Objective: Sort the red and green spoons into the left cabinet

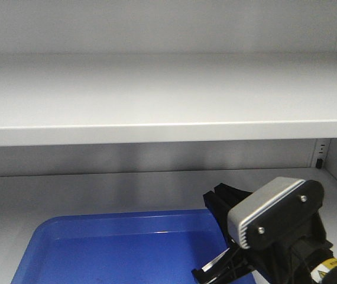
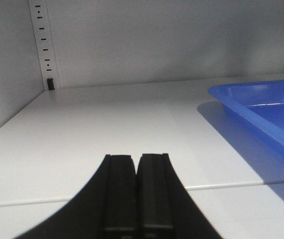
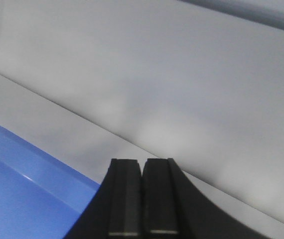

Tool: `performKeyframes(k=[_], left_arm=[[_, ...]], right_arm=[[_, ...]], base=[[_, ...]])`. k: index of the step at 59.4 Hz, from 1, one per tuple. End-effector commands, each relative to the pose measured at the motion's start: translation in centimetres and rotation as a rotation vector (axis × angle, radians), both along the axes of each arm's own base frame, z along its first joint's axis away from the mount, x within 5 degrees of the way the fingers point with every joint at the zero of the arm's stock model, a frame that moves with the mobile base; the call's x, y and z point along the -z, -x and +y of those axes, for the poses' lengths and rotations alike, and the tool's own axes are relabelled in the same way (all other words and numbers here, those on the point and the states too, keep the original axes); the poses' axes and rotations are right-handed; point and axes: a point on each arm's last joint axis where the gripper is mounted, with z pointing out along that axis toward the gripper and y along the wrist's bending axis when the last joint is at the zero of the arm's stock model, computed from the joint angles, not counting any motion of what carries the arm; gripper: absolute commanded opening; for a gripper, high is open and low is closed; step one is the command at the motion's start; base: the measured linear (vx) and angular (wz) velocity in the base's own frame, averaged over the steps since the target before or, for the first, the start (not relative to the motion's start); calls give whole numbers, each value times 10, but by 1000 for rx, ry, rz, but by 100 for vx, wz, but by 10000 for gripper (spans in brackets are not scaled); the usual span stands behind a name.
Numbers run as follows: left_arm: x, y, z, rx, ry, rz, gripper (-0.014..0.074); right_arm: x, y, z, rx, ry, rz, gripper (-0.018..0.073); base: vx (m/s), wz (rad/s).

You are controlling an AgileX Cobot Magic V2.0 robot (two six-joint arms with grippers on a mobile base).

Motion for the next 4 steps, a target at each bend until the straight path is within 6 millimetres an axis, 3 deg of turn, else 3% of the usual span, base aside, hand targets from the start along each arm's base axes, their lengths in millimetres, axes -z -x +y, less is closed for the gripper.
performKeyframes(k=[1,4], left_arm=[[-9,2,1,-9,12,-97,0],[-9,2,1,-9,12,-97,0]], right_arm=[[-17,-6,-8,111,-34,-109,-6],[-16,-8,-10,142,-37,-103,-6]], base=[[0,0],[0,0]])
